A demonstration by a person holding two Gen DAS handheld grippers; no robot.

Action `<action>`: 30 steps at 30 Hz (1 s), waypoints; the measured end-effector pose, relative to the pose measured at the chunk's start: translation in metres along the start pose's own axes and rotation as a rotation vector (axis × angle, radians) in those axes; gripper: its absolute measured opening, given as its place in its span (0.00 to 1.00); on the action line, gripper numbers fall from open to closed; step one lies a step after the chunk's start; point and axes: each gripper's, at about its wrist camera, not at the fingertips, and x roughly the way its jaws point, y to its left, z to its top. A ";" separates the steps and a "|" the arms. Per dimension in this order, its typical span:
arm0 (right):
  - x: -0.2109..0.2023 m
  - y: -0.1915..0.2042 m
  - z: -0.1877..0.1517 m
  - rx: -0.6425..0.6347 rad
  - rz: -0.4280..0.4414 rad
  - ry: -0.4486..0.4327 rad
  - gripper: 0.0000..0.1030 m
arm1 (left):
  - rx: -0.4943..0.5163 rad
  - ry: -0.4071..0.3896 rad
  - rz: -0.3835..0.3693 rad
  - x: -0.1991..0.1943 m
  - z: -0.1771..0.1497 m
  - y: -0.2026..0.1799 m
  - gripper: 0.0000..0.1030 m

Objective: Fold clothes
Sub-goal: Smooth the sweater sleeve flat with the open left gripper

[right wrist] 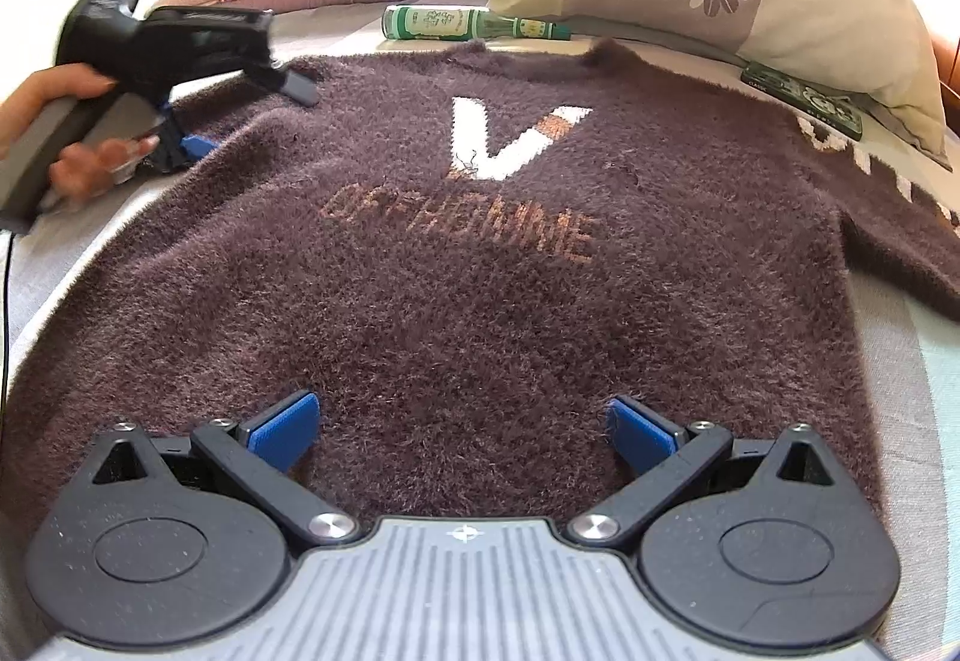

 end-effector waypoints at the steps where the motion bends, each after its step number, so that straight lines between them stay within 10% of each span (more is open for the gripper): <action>1: 0.000 0.000 0.000 0.001 0.001 0.000 1.00 | -0.052 -0.043 -0.007 0.000 0.007 0.008 0.95; 5: -0.001 -0.002 0.000 0.004 0.009 -0.001 1.00 | -0.182 -0.068 -0.048 -0.009 0.030 0.030 0.90; 13: -0.003 -0.001 -0.001 0.000 0.019 -0.003 1.00 | 0.033 -0.010 0.087 -0.033 0.010 -0.001 0.89; 22: -0.002 0.001 0.000 -0.008 0.011 -0.004 1.00 | 0.241 -0.058 -0.020 -0.014 -0.004 -0.065 0.94; 30: -0.010 -0.007 0.002 0.035 0.039 -0.026 1.00 | 0.121 -0.081 0.009 -0.005 -0.035 -0.022 0.94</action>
